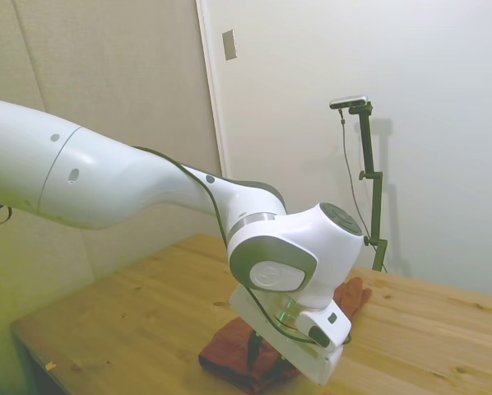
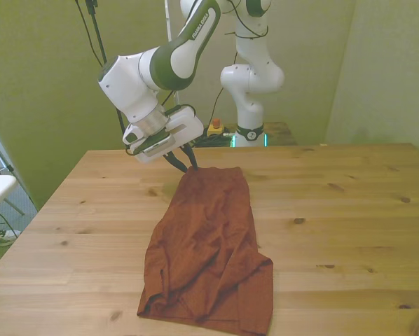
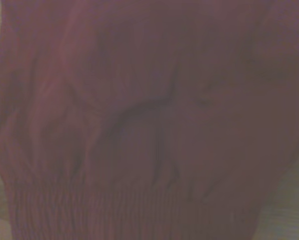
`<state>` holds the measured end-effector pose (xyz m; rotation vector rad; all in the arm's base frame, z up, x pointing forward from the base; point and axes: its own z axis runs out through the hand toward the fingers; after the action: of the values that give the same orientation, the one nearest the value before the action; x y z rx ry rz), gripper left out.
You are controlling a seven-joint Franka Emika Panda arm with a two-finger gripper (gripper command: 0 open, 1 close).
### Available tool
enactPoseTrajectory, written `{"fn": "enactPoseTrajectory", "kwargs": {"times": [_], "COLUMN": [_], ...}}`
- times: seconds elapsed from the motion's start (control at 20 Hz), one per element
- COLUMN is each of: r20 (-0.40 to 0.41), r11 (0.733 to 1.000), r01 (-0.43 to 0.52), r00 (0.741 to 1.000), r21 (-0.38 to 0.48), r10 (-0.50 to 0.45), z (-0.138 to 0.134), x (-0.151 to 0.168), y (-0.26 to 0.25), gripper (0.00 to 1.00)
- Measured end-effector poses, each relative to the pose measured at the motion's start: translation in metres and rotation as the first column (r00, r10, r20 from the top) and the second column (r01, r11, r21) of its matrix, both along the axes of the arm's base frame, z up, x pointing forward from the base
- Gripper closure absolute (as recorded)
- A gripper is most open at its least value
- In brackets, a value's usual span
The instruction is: Unfold the shorts
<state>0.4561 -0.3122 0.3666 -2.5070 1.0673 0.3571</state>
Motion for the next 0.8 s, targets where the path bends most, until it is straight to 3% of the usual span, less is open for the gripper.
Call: {"fn": "enactPoseTrajectory", "kwargs": {"times": [0.4, 0.6, 0.8], "r20": [0.012, 0.045, 0.061], "r11": [1.000, 1.000, 0.999], "r01": [0.007, 0.003, -0.037], "r00": [1.000, 0.999, 0.997], "r21": [0.003, 0.005, 0.004], "r10": [-0.007, -0.003, 0.037], "z": [0.004, 0.026, 0.047], "x": [0.000, 0.001, 0.018], "y": [0.000, 0.012, 0.058], "gripper": [1.00, 1.00, 1.00]}}
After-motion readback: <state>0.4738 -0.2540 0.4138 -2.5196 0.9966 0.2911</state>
